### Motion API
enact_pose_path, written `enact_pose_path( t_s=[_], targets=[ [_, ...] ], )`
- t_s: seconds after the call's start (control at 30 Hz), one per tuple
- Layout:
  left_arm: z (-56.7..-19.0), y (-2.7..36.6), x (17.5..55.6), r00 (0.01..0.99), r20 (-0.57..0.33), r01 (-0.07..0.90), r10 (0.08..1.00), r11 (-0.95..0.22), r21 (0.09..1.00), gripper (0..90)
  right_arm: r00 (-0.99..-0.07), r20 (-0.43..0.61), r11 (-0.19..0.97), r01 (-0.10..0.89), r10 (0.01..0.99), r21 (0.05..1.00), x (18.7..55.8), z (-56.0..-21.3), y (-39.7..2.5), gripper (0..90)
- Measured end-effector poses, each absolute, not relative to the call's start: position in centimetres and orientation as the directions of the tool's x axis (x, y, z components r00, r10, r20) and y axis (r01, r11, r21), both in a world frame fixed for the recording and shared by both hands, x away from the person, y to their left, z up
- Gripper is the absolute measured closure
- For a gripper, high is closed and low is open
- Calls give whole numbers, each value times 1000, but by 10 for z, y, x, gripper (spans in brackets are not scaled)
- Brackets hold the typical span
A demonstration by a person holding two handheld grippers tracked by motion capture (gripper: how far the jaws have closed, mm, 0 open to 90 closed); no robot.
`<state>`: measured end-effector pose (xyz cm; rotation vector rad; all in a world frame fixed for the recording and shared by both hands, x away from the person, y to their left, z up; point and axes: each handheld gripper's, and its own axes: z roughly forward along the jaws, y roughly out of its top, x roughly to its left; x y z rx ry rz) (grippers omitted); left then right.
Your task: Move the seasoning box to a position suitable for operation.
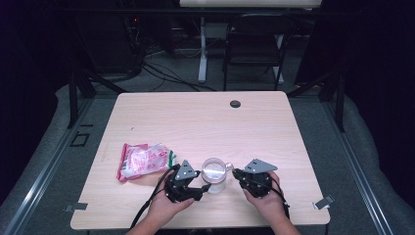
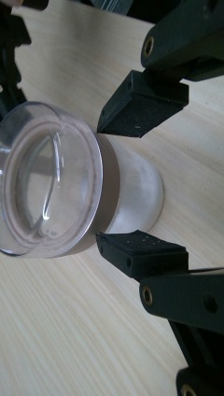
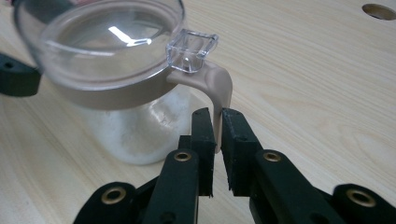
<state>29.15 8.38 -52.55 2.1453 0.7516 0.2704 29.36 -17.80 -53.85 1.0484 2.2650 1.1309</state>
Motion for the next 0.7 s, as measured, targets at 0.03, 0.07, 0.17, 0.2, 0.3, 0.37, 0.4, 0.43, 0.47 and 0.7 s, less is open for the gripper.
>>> enact_pose_path(
  t_s=[0.03, 0.07, 0.17, 0.2, 0.3, 0.37, 0.4, 0.43, 0.47, 0.7],
  targets=[
    [-525, 85, 293, 793, -58, 419, 606, -475, 774, 408, -642, -23, 396, 444, 766, 804, 293, -538, -177, 832],
    [-524, 87, 294, 790, -64, 426, 610, -470, 773, 413, -648, -26, 400, 438, 761, 805, 292, -538, -176, 828],
    [-524, 89, 295, 776, -66, 434, 627, -455, 778, 417, -658, -37, 409, 423, 752, 808, 290, -536, -174, 810],
    [-524, 89, 295, 776, -66, 434, 627, -455, 778, 420, -658, -37, 409, 423, 752, 808, 290, -536, -174, 810],
    [-522, 91, 294, 777, -55, 417, 627, -447, 791, 431, -661, -10, 379, 418, 750, 826, 288, -529, -175, 780],
    [-519, 94, 294, 777, -76, 420, 625, -425, 802, 433, -661, -10, 358, 394, 750, 847, 282, -518, -175, 737],
    [-519, 94, 294, 777, -76, 420, 625, -425, 802, 434, -661, -10, 358, 394, 750, 847, 282, -518, -175, 737],
    [-517, 96, 295, 775, -84, 419, 627, -410, 810, 435, -651, -16, 346, 381, 759, 857, 281, -512, -174, 727],
    [-517, 96, 295, 775, -84, 419, 627, -410, 810, 435, -651, -16, 346, 381, 759, 857, 281, -512, -174, 727],
    [-513, 102, 296, 756, -93, 424, 648, -377, 824, 439, -620, -1, 305, 384, 784, 872, 281, -502, -174, 672]
  ],
)
